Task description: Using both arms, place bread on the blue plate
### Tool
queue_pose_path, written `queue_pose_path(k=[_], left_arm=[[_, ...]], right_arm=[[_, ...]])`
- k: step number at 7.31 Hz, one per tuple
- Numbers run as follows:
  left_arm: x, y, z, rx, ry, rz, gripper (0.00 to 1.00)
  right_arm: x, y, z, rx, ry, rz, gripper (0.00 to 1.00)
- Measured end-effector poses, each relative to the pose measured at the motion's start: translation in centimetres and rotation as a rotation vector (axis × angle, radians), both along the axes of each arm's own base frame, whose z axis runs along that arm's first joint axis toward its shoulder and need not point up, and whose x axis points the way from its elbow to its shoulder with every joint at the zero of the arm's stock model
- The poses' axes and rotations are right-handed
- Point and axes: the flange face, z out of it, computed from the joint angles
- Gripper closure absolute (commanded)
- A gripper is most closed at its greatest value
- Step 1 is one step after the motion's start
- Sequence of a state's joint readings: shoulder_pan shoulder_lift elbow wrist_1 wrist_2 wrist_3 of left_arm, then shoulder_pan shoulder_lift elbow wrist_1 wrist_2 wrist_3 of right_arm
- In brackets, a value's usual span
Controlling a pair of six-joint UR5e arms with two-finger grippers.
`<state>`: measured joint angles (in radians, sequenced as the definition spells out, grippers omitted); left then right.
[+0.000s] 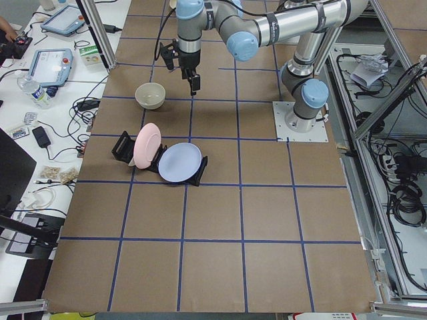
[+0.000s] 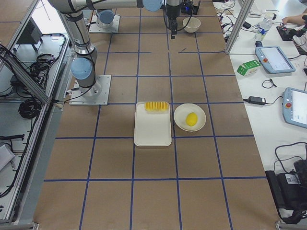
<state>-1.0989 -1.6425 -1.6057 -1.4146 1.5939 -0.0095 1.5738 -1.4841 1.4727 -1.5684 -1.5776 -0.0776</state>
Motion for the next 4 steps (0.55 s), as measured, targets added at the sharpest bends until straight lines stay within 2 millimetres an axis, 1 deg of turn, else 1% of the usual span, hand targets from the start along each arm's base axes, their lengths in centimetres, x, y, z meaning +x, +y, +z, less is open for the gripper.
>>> queue_pose_path(k=[1,2,3,4], left_arm=[[4.5,0.0,-2.6,0.024,0.012,0.015,0.0],[8.5,-0.5,-5.4,0.03,0.018,0.02,0.0],[12.2,-1.2,-8.9,0.031,0.034,0.032,0.0],[15.3,-2.0,-12.5,0.018,0.041,0.014,0.0]], right_arm=[[-1.0,-0.9,-3.0,0.027,0.013,-0.013,0.0],[-3.6,-1.7,-6.2,0.031,0.046,-0.042,0.0],[-8.3,-1.7,-10.0,0.046,0.075,-0.075,0.0],[-13.1,-0.8,-13.7,0.062,0.081,-0.096,0.0]])
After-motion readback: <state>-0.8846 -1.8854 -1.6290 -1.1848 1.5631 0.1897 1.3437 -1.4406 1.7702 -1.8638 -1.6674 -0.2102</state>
